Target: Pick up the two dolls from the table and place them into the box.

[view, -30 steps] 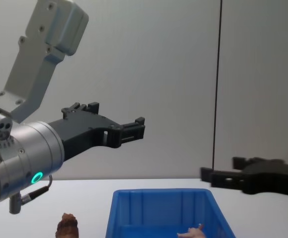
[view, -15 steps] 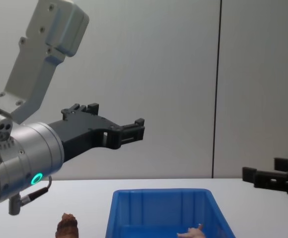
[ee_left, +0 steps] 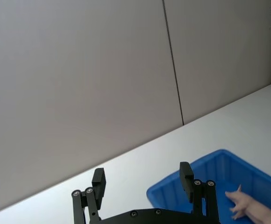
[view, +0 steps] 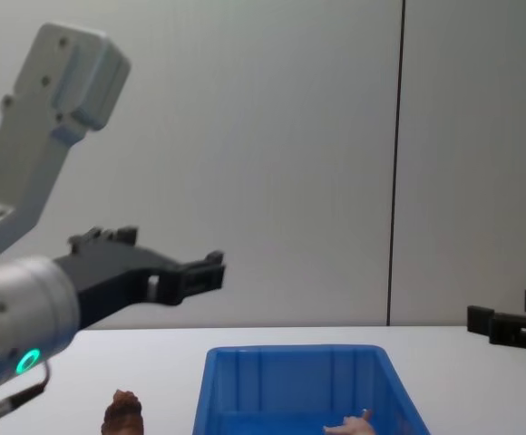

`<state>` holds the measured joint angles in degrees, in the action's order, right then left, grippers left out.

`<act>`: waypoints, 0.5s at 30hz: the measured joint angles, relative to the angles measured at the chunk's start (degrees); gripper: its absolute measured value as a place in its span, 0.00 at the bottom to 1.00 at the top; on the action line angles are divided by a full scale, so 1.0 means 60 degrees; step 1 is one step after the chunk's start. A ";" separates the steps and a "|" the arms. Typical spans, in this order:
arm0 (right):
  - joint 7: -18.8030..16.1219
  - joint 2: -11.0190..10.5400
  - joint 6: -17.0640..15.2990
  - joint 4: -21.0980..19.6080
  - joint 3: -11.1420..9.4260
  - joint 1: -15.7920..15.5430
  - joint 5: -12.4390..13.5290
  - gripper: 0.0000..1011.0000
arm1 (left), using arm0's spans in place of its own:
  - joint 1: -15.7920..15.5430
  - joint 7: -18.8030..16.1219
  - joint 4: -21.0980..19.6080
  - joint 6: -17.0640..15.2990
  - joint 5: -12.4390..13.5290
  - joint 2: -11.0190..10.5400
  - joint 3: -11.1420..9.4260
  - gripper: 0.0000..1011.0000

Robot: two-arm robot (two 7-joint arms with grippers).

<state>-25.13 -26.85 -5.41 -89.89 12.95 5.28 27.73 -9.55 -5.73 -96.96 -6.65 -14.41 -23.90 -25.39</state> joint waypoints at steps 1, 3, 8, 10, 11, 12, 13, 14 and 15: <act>0.0002 -0.0008 0.0002 -0.0005 -0.0005 -0.0007 0.0008 0.99 | 0.0032 -0.0065 -0.0027 -0.0055 -0.0051 -0.0018 0.0007 0.99; 0.0005 -0.0022 0.0008 -0.0014 -0.0017 -0.0018 0.0022 0.99 | 0.0196 -0.0253 -0.0164 -0.0238 -0.0217 -0.0109 0.0038 0.99; 0.0013 -0.0059 0.0022 -0.0035 -0.0037 -0.0052 0.0055 0.99 | 0.0501 -0.0624 -0.0392 -0.0654 -0.0602 -0.0281 0.0105 0.99; 0.0015 -0.0071 0.0025 -0.0041 -0.0045 -0.0065 0.0064 0.99 | 0.0565 -0.0720 -0.0435 -0.0779 -0.0716 -0.0315 0.0121 0.99; 0.0016 -0.0076 0.0026 -0.0044 -0.0048 -0.0067 0.0066 0.99 | 0.0646 -0.0817 -0.0490 -0.0932 -0.0859 -0.0363 0.0149 0.99; 0.0016 -0.0079 0.0027 -0.0045 -0.0050 -0.0070 0.0069 0.99 | 0.0709 -0.0883 -0.0522 -0.1065 -0.0971 -0.0398 0.0170 0.99; 0.0017 -0.0082 0.0028 -0.0047 -0.0052 -0.0072 0.0071 0.99 | 0.0709 -0.0883 -0.0522 -0.1065 -0.0971 -0.0398 0.0170 0.99; 0.0018 -0.0087 0.0029 -0.0049 -0.0054 -0.0076 0.0075 0.99 | 0.0765 -0.0935 -0.0543 -0.1197 -0.1087 -0.0427 0.0193 0.99; 0.0019 -0.0090 0.0030 -0.0051 -0.0056 -0.0078 0.0078 0.99 | 0.0795 -0.0952 -0.0552 -0.1261 -0.1136 -0.0445 0.0209 0.99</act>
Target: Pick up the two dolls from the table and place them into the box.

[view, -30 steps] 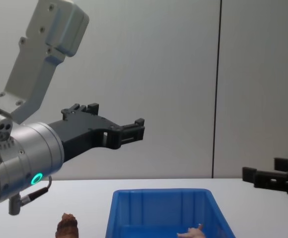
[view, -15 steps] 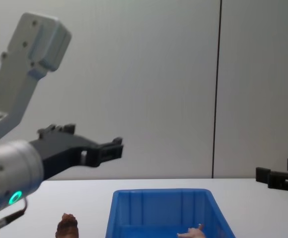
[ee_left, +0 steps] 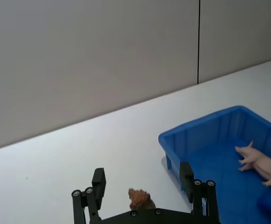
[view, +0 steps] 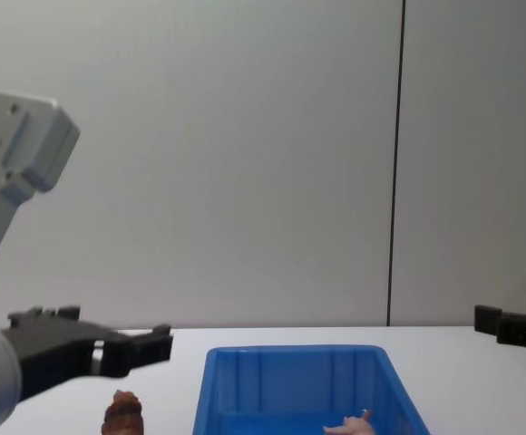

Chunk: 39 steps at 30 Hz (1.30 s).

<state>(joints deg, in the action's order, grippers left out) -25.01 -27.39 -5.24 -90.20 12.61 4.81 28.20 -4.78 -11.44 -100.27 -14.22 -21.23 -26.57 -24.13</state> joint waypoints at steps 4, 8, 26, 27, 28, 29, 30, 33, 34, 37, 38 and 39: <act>0.0003 -0.0011 0.0004 -0.0005 -0.0005 -0.0009 0.0009 0.99 | 0.0054 -0.0009 0.0024 -0.0420 -0.0288 -0.0049 0.0079 0.99; 0.0008 -0.0021 0.0008 -0.0010 -0.0009 -0.0017 0.0015 0.99 | 0.0003 0.0168 0.0188 -0.0681 -0.0457 -0.0052 0.0150 0.99; 0.0008 -0.0035 0.0012 -0.0020 -0.0021 -0.0032 0.0029 0.99 | -0.0955 0.1566 0.1698 -0.1495 -0.0693 0.0349 0.0415 0.99; 0.0009 -0.0036 0.0012 -0.0020 -0.0021 -0.0032 0.0029 0.99 | -0.1035 0.1666 0.1825 -0.1547 -0.0674 0.0388 0.0423 0.99; 0.0008 -0.0037 0.0012 -0.0019 -0.0021 -0.0033 0.0029 0.99 | -0.1067 0.1690 0.1879 -0.1559 -0.0671 0.0405 0.0428 0.99; 0.0008 -0.0038 0.0012 -0.0020 -0.0021 -0.0033 0.0029 0.99 | -0.1146 0.1785 0.2017 -0.1617 -0.0647 0.0447 0.0438 0.99; 0.0008 -0.0038 0.0012 -0.0020 -0.0021 -0.0033 0.0029 0.99 | -0.1189 0.1820 0.2094 -0.1640 -0.0637 0.0470 0.0443 0.99; 0.0008 -0.0038 0.0011 -0.0020 -0.0021 -0.0033 0.0029 0.99 | -0.1317 0.1938 0.2330 -0.1714 -0.0598 0.0541 0.0452 0.99; 0.0008 -0.0038 0.0012 -0.0020 -0.0021 -0.0033 0.0030 0.99 | -0.1351 0.1966 0.2399 -0.1729 -0.0589 0.0561 0.0453 0.99; 0.0008 -0.0038 0.0011 -0.0020 -0.0021 -0.0033 0.0029 0.99 | -0.1473 0.2069 0.2651 -0.1770 -0.0552 0.0640 0.0456 0.99; 0.0008 -0.0038 0.0011 -0.0020 -0.0021 -0.0033 0.0029 0.99 | -0.1512 0.2114 0.2729 -0.1781 -0.0537 0.0666 0.0456 0.99; 0.0008 -0.0039 0.0012 -0.0020 -0.0021 -0.0033 0.0029 0.99 | -0.1561 0.2163 0.2832 -0.1791 -0.0521 0.0698 0.0457 0.95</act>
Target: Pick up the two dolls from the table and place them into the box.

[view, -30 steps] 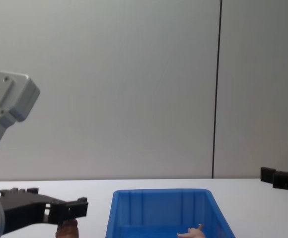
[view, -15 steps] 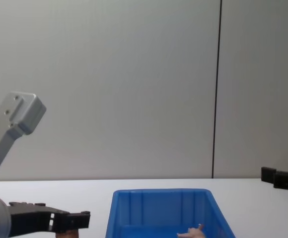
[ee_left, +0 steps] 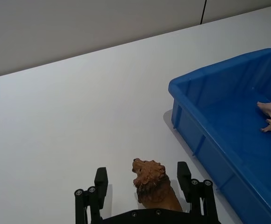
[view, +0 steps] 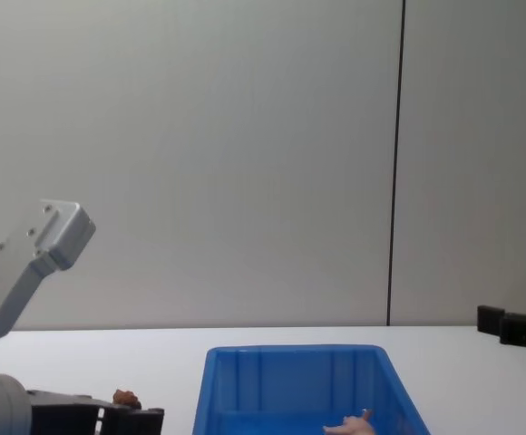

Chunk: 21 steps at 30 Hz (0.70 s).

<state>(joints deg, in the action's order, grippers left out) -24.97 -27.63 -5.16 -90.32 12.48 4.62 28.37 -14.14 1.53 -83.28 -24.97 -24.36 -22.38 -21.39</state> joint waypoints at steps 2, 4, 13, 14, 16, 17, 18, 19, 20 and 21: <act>0.0000 0.0000 0.0000 0.0000 0.0000 0.0000 0.0000 0.99 | -0.0048 0.0049 0.0103 -0.0004 0.0018 0.0034 -0.0001 0.91; 0.0000 0.0000 0.0000 0.0000 0.0001 0.0000 0.0000 0.99 | -0.0122 0.0131 0.0266 -0.0005 0.0049 0.0084 -0.0001 0.87; 0.0000 0.0001 -0.0001 0.0000 0.0001 0.0000 -0.0001 0.99 | -0.0276 0.0420 0.0678 0.0097 0.0188 0.0178 -0.0007 0.61; 0.0000 0.0001 0.0000 0.0001 0.0001 0.0000 -0.0001 0.99 | -0.0282 0.0448 0.0696 0.0119 0.0202 0.0181 -0.0007 0.58; 0.0000 0.0001 0.0000 0.0000 0.0001 0.0000 -0.0001 0.99 | -0.0288 0.0495 0.0726 0.0158 0.0222 0.0186 -0.0007 0.56; 0.0000 0.0001 -0.0001 0.0000 0.0001 0.0000 0.0000 0.99 | -0.0293 0.0533 0.0756 0.0190 0.0244 0.0188 -0.0008 0.51; 0.0000 0.0001 -0.0001 0.0000 0.0001 0.0000 0.0000 0.99 | -0.0294 0.0551 0.0767 0.0207 0.0255 0.0190 -0.0009 0.51; 0.0000 0.0001 -0.0001 0.0001 0.0001 0.0000 0.0000 0.99 | -0.0295 0.0574 0.0776 0.0232 0.0268 0.0190 -0.0009 0.50; 0.0000 0.0001 -0.0001 0.0000 0.0001 0.0000 -0.0001 0.99 | -0.0295 0.0608 0.0787 0.0265 0.0292 0.0191 -0.0010 0.49; 0.0000 0.0001 -0.0001 0.0000 0.0001 0.0000 0.0000 0.99 | -0.0295 0.0621 0.0791 0.0279 0.0304 0.0191 -0.0010 0.48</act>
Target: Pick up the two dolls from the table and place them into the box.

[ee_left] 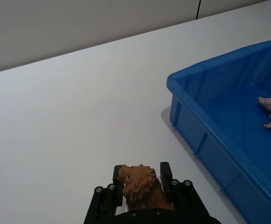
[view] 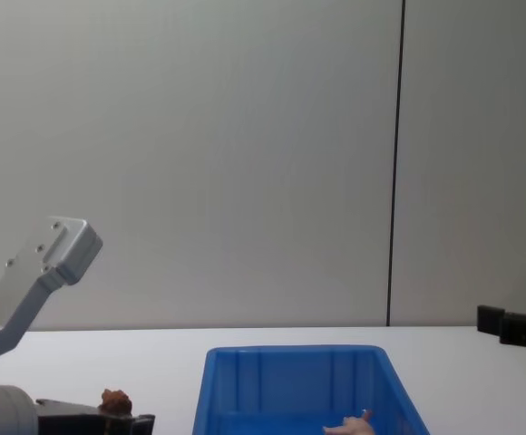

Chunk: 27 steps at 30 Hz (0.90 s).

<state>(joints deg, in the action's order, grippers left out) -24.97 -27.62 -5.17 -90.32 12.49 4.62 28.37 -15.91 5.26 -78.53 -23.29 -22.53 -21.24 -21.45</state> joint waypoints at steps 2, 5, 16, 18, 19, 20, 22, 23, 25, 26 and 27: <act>0.0000 0.0000 0.0000 0.0000 0.0000 0.0000 0.0000 0.99 | 0.0001 0.0026 0.0003 0.0029 0.0027 0.0000 0.0000 0.47; 0.0000 -0.0001 0.0000 0.0000 0.0000 0.0000 0.0000 0.99 | 0.0007 0.0095 -0.0021 0.0110 0.0113 -0.0011 0.0000 0.46; 0.0000 0.0000 0.0000 0.0000 0.0000 0.0000 0.0000 0.99 | -0.0090 0.0303 -0.0481 0.0474 0.0486 -0.0040 0.0050 0.42; 0.0000 0.0000 0.0000 0.0000 0.0000 0.0000 0.0000 0.99 | -0.0153 0.0367 -0.0601 0.0549 0.0586 -0.0026 0.0064 0.42; 0.0000 0.0000 0.0000 0.0000 0.0000 0.0000 0.0000 0.99 | -0.0174 0.0389 -0.0637 0.0575 0.0618 -0.0018 0.0066 0.42; 0.0000 0.0000 0.0000 0.0000 0.0000 0.0000 0.0000 0.99 | -0.0237 0.0435 -0.0719 0.0623 0.0684 0.0006 0.0070 0.42; 0.0000 0.0000 0.0000 0.0000 0.0000 0.0000 0.0000 0.99 | -0.0295 0.0486 -0.0782 0.0678 0.0757 0.0034 0.0070 0.42; 0.0000 0.0000 0.0000 0.0000 0.0000 0.0001 0.0000 0.99 | -0.0325 0.0510 -0.0812 0.0702 0.0786 0.0050 0.0070 0.42; 0.0000 0.0000 0.0000 0.0000 0.0000 0.0000 0.0000 0.99 | -0.0418 0.0579 -0.0896 0.0771 0.0866 0.0108 0.0070 0.42; 0.0000 0.0000 0.0000 0.0000 0.0000 0.0000 0.0000 0.99 | -0.0480 0.0635 -0.0940 0.0822 0.0918 0.0151 0.0064 0.42; 0.0000 0.0000 0.0000 0.0000 0.0000 0.0001 0.0000 0.99 | -0.0480 0.0635 -0.0940 0.0822 0.0918 0.0151 0.0064 0.42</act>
<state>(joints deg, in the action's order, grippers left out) -24.97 -27.62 -5.17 -90.31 12.49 4.62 28.37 -18.79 9.07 -84.17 -18.36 -17.02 -20.33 -21.07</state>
